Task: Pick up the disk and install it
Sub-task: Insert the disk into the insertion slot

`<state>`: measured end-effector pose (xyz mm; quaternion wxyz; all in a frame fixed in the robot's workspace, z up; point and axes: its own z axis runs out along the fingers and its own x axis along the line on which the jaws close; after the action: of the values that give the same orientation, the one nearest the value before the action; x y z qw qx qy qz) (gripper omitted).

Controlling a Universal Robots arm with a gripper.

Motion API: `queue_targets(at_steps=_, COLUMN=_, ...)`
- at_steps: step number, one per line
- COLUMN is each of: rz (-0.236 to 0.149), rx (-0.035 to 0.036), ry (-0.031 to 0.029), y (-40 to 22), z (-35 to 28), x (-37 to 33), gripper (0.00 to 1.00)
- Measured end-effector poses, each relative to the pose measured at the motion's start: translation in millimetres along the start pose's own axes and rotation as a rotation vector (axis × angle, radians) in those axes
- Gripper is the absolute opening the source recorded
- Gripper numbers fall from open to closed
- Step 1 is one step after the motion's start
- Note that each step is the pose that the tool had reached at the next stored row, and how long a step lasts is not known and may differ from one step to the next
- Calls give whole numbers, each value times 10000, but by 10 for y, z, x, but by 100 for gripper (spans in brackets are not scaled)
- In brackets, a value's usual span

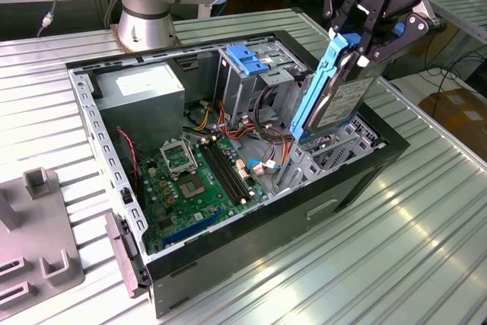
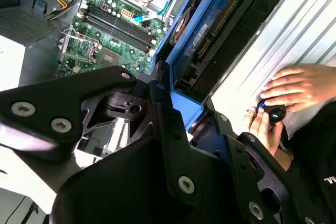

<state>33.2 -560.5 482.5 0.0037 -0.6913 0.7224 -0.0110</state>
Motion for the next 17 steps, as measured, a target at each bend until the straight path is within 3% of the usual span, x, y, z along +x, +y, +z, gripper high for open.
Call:
queue_targets(at_steps=1, rz=-54, rx=1, ry=-1, y=-73, z=18, x=-3, gripper=37)
queue_targets(at_steps=2, rz=-69, rx=0, ry=-1, y=-107, z=28, x=-5, gripper=37)
queue_targets(at_steps=6, rz=-91, rx=0, ry=0, y=-128, z=42, x=-6, gripper=37)
queue_targets(at_steps=12, rz=-141, rx=2, ry=-2, y=-210, z=77, x=-10, gripper=37)
queue_targets(at_steps=17, rz=-149, rx=1, ry=-3, y=-212, z=84, x=-10, gripper=37)
